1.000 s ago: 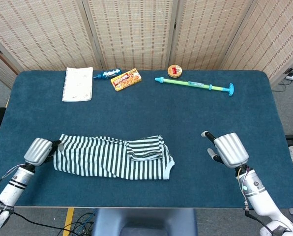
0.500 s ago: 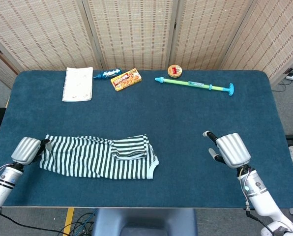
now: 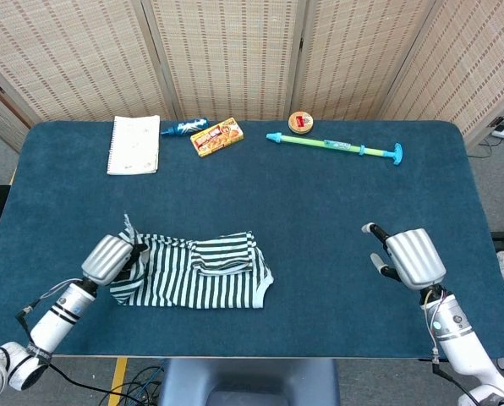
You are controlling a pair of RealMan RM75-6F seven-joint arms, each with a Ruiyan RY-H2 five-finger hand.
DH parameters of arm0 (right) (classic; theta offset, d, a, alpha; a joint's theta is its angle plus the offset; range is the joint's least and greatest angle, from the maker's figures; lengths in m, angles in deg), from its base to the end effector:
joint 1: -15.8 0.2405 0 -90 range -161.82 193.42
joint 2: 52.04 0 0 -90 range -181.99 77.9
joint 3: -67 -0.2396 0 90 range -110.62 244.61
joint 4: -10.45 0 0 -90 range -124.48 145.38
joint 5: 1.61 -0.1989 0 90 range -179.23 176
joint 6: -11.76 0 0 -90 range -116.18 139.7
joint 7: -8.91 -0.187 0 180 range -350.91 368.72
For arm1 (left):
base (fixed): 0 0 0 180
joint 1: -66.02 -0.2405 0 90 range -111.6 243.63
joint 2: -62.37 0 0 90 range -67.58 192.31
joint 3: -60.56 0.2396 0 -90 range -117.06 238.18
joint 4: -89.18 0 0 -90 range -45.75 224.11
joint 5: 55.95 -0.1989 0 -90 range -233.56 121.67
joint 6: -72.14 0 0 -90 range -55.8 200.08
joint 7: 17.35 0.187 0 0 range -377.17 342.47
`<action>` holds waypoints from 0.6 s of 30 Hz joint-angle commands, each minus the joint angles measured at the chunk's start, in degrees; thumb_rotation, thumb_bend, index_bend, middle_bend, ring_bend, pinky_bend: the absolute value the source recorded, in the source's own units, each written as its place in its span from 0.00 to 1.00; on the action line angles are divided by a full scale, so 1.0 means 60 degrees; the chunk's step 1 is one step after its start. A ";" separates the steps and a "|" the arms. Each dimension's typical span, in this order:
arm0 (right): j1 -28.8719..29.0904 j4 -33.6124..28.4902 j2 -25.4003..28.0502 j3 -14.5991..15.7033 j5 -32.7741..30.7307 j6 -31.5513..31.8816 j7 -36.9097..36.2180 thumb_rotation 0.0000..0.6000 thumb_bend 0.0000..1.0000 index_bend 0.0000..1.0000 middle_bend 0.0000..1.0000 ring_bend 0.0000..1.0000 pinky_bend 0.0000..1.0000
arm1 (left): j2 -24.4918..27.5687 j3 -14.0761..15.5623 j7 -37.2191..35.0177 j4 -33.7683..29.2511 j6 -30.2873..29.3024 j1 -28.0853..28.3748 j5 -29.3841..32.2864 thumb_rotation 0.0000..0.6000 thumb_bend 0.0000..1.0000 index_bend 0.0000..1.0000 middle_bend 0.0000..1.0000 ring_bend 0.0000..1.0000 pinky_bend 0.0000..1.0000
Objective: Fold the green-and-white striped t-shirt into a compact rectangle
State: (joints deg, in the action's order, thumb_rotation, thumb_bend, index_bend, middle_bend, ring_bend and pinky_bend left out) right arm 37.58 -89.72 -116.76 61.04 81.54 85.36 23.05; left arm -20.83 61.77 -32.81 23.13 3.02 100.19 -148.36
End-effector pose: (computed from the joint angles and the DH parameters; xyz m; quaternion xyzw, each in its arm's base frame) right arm -0.1980 -0.2980 0.1234 0.6940 -0.3070 0.3958 0.5171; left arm -0.2092 0.3467 0.0333 -0.7505 -0.3312 -0.4299 0.3772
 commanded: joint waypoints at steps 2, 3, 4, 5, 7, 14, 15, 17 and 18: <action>-0.0056 0.0017 0.0044 -0.0005 -0.0033 0.0042 -0.0042 1.00 0.34 0.31 0.98 1.00 1.00 | 0.0283 -0.0658 0.1540 -0.1800 0.0787 0.0634 0.0498 1.00 0.61 0.67 0.90 0.81 0.90; -0.0071 0.0019 0.0053 -0.0011 -0.0044 0.0054 -0.0059 1.00 0.34 0.31 0.98 1.00 1.00 | 0.0256 -0.0751 0.1724 -0.2014 0.0880 0.0694 0.0608 1.00 0.61 0.67 0.90 0.81 0.90; -0.0082 0.0022 0.0058 -0.0017 -0.0053 0.0064 -0.0073 1.00 0.34 0.31 0.98 1.00 1.00 | 0.0222 -0.0841 0.1918 -0.2210 0.0982 0.0763 0.0712 1.00 0.61 0.67 0.90 0.81 0.90; -0.0094 0.0028 0.0065 -0.0028 -0.0063 0.0076 -0.0092 1.00 0.34 0.31 0.98 1.00 1.00 | 0.0164 -0.0958 0.2218 -0.2441 0.1116 0.0859 0.0850 1.00 0.61 0.67 0.90 0.81 0.90; -0.0116 0.0033 0.0082 -0.0038 -0.0069 0.0091 -0.0128 1.00 0.34 0.31 0.98 1.00 1.00 | 0.0033 -0.1123 0.2844 -0.2767 0.1339 0.1022 0.1071 1.00 0.61 0.67 0.90 0.81 0.90; -0.0220 0.0046 0.0201 -0.0038 -0.0128 0.0131 -0.0189 1.00 0.34 0.31 0.98 1.00 1.00 | -0.0588 -0.1492 0.4761 -0.3471 0.1982 0.1436 0.2020 1.00 0.61 0.66 0.90 0.81 0.90; -0.0234 0.0047 0.0217 -0.0039 -0.0138 0.0133 -0.0201 1.00 0.34 0.31 0.98 1.00 1.00 | -0.0669 -0.1521 0.4978 -0.3532 0.2036 0.1480 0.2136 1.00 0.61 0.66 0.90 0.81 0.90; -0.0263 0.0056 0.0253 -0.0042 -0.0153 0.0147 -0.0224 1.00 0.34 0.31 0.98 1.00 1.00 | -0.0857 -0.1580 0.5465 -0.3638 0.2135 0.1578 0.2386 1.00 0.61 0.66 0.90 0.81 0.90; -0.0274 0.0062 0.0265 -0.0044 -0.0161 0.0150 -0.0231 1.00 0.34 0.31 0.98 1.00 1.00 | -0.0938 -0.1605 0.5640 -0.3681 0.2176 0.1621 0.2490 1.00 0.61 0.66 0.90 0.81 0.90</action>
State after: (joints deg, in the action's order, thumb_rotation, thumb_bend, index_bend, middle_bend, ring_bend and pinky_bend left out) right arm 35.94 -89.35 -115.16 60.78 80.58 86.25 21.67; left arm -24.75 53.00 -1.81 2.39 14.81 108.80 -135.56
